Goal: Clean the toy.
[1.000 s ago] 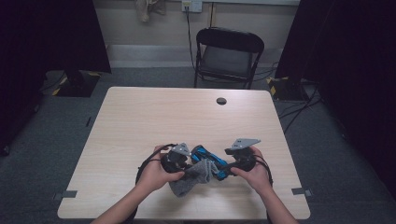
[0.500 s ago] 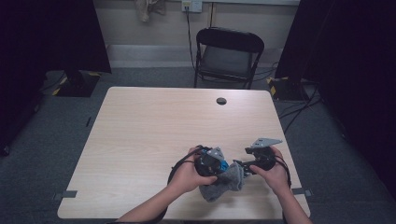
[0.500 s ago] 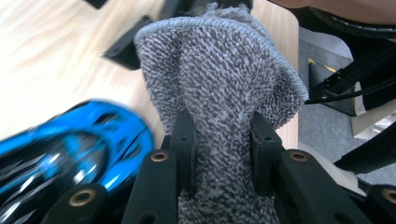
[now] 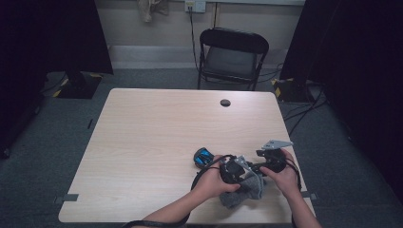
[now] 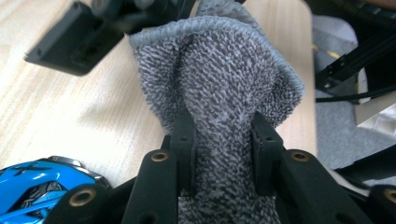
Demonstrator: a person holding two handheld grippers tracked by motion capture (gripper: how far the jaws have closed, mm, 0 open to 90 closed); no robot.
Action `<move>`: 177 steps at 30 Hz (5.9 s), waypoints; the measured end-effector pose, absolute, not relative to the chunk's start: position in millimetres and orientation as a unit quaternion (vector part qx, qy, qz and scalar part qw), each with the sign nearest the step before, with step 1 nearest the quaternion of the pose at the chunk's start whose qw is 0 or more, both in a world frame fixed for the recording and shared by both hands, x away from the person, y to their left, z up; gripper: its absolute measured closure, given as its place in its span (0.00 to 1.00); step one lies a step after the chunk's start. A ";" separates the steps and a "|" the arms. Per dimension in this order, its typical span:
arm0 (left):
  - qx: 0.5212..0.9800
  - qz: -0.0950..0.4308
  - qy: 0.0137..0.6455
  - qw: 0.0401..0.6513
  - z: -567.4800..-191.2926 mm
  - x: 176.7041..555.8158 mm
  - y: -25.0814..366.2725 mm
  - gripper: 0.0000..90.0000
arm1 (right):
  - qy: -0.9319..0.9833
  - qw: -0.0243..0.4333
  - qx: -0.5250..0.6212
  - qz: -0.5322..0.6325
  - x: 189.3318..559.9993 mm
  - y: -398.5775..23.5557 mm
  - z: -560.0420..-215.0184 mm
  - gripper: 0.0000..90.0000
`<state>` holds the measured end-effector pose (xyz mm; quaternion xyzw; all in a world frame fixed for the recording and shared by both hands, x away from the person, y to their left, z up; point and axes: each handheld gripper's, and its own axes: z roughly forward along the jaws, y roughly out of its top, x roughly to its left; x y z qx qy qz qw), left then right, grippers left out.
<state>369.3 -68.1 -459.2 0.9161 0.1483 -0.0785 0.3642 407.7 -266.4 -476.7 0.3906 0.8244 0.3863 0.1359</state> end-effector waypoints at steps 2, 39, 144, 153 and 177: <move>0.918 -0.078 0.147 0.361 -463.0 369.7 -68.9 0.76 | 0.824 0.138 0.389 0.388 407.8 -266.6 -475.9 0.24; 0.880 0.062 0.244 0.402 -464.6 417.3 38.9 0.26 | 0.870 0.049 0.253 0.421 349.7 -232.5 -451.0 0.33; 0.883 0.115 0.222 0.397 -478.6 410.1 39.0 0.19 | 0.862 0.069 0.329 0.379 352.3 -237.5 -481.3 0.90; 0.882 0.115 0.222 0.399 -479.1 409.6 39.4 0.19 | 0.850 0.099 0.353 0.377 362.8 -241.5 -481.0 0.91; 0.880 0.115 0.221 0.403 -480.0 409.4 39.8 0.19 | 0.839 0.096 0.351 0.404 362.6 -241.3 -465.1 0.91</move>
